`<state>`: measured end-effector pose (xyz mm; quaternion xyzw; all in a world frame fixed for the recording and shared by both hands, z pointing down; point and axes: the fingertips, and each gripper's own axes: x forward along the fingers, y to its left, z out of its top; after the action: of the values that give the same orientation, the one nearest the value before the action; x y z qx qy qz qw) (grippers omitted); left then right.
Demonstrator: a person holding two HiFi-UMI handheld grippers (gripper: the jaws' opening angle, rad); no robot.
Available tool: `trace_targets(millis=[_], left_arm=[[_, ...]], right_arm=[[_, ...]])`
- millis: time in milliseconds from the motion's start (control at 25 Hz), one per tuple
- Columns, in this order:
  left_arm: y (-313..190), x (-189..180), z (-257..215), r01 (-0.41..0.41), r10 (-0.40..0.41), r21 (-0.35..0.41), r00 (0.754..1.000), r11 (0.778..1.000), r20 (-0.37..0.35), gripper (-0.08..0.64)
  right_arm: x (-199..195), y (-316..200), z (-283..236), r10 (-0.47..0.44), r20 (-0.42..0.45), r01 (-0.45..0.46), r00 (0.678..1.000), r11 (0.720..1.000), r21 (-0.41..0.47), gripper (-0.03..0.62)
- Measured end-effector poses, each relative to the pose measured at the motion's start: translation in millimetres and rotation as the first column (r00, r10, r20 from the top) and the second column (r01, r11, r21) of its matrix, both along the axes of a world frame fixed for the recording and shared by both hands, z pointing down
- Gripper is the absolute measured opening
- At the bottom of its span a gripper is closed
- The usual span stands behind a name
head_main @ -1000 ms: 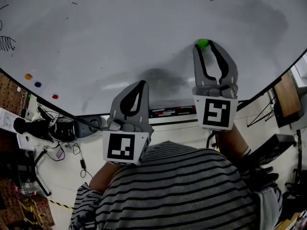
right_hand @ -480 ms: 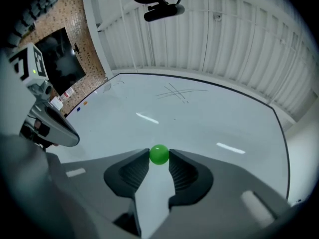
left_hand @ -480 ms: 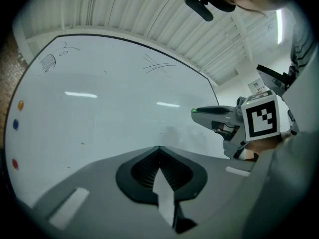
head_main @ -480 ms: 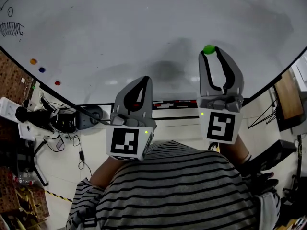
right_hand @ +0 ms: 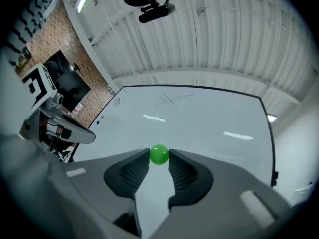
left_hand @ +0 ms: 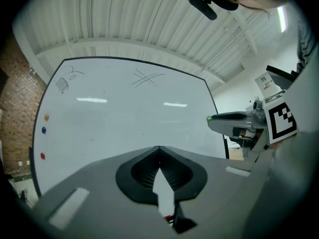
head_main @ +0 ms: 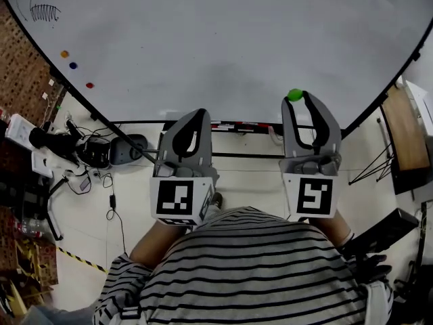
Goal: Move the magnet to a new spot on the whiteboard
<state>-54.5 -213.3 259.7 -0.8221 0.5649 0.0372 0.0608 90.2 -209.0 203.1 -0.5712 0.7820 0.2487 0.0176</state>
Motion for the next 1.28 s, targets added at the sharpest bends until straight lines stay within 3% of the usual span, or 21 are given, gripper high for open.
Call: trace_targets(millis=[400, 680, 1280], left_arm=[[47.7, 6.2, 11.6, 0.095, -0.095, -0.033, 0.995, 0.995, 0.009, 0.015], [71.9, 0.1, -2.8, 0.061, -0.061, -0.02, 0.998, 0.998, -0.005, 0.015], [65.7, -56.0, 0.8, -0.026, 0.026, -0.007, 1.0, 1.0, 0.004, 0.015]], right_arm=[[18.1, 44.8, 24.7, -0.085, 0.052, 0.09, 0.995, 0.991, -0.103, 0.124], [11.7, 73.4, 17.6, -0.06, 0.076, 0.069, 0.995, 0.99, -0.121, 0.124], [-66.0, 66.8, 19.6, -0.018, 0.071, 0.028, 0.997, 0.99, -0.135, 0.124]])
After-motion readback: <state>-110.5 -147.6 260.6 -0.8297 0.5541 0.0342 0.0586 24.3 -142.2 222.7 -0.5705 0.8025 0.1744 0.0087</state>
